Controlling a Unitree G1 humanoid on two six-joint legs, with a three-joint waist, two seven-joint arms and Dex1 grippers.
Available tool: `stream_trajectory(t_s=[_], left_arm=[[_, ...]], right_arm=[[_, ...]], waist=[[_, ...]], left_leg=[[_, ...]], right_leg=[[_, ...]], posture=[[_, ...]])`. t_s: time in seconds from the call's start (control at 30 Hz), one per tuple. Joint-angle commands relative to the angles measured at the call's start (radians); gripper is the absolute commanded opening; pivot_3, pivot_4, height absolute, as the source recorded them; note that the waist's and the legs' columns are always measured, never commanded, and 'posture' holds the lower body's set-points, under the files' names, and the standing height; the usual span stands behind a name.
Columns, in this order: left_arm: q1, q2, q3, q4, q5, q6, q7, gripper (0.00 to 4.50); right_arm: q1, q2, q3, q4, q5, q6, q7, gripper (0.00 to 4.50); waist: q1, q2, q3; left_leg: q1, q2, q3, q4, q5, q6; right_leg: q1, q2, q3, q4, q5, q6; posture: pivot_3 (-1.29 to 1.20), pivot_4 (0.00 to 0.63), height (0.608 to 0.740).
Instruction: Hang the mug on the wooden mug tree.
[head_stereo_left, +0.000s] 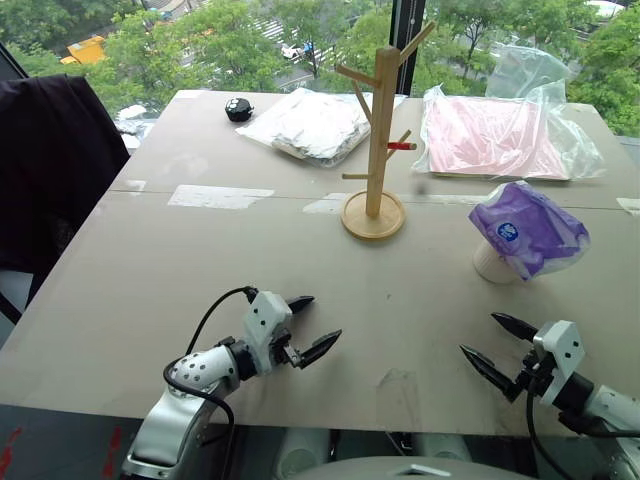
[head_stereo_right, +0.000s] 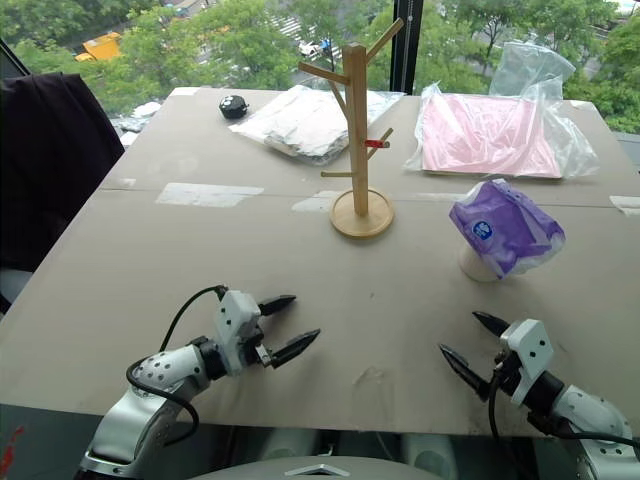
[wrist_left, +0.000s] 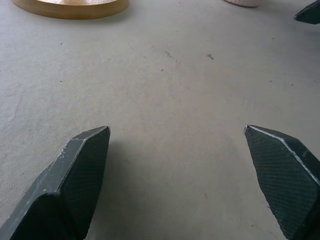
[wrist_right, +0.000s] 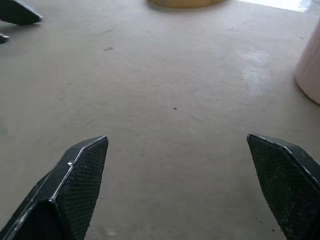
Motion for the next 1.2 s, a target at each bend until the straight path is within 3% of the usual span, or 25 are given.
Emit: stream_trajectory(t_s=[0.03, 0.2, 0.4, 0.67, 1.0, 1.1, 1.2], left_arm=[[-0.037, 0.014, -0.003, -0.025, -0.037, -0.017, -0.055, 4.42], [-0.141, 0.040, 0.009, -0.077, -0.133, 0.040, -0.132, 4.42], [-0.367, 0.081, -0.004, -0.111, -0.172, 0.133, -0.150, 4.42], [-0.539, 0.090, -0.007, -0.130, -0.222, 0.206, -0.170, 4.42], [-0.566, 0.088, -0.018, -0.129, -0.218, 0.203, -0.168, 4.42], [-0.568, 0.088, -0.022, -0.125, -0.213, 0.197, -0.171, 4.50], [-0.571, 0.086, -0.025, -0.125, -0.212, 0.195, -0.170, 4.50]], right_arm=[[-0.050, -0.028, 0.004, -0.197, 0.064, 0.062, -0.026, 4.50], [-0.238, -0.084, -0.105, -0.312, 0.176, 0.202, -0.141, 4.50], [-0.540, -0.199, -0.221, -0.209, 0.167, 0.371, -0.294, 4.50], [-0.594, -0.294, -0.127, -0.117, -0.001, 0.558, -0.371, 4.50], [-0.674, -0.221, -0.149, -0.082, 0.112, 0.878, -0.404, 4.50], [-0.690, -0.202, -0.163, -0.081, 0.147, 0.958, -0.412, 3.68], [-0.691, -0.202, -0.166, -0.074, 0.150, 0.984, -0.411, 2.28]], waist=[[-0.002, -0.003, 0.002], [0.001, -0.006, 0.004], [0.001, -0.008, 0.006], [-0.002, -0.009, 0.006], [-0.001, -0.010, 0.007], [-0.001, -0.010, 0.007], [0.000, -0.010, 0.007]], left_leg=[[0.000, 0.000, 0.000, 0.000, 0.000, 0.000], [0.000, 0.000, 0.000, 0.001, 0.000, 0.000], [-0.003, -0.004, -0.001, 0.001, 0.000, 0.000], [-0.004, -0.005, -0.003, 0.000, 0.000, 0.000], [-0.001, -0.005, -0.003, 0.001, 0.000, 0.001], [0.000, -0.005, -0.003, 0.001, 0.000, 0.001], [0.000, -0.005, -0.004, 0.001, 0.000, 0.001]], right_leg=[[0.000, 0.000, 0.000, 0.000, 0.000, 0.000], [0.000, 0.001, 0.000, 0.001, 0.000, 0.000], [0.000, 0.001, 0.000, 0.000, 0.003, -0.004], [-0.001, 0.002, 0.001, -0.001, 0.002, -0.002], [0.002, 0.003, 0.002, -0.001, 0.002, -0.002], [0.002, 0.003, 0.002, 0.000, 0.002, -0.002], [0.002, 0.003, 0.002, 0.000, 0.002, -0.002]], posture=[[0.00, 0.150, 0.740], [0.00, 0.150, 0.740], [0.00, 0.150, 0.740], [0.00, 0.150, 0.740], [0.00, 0.150, 0.740], [0.00, 0.150, 0.740], [0.00, 0.150, 0.740]])
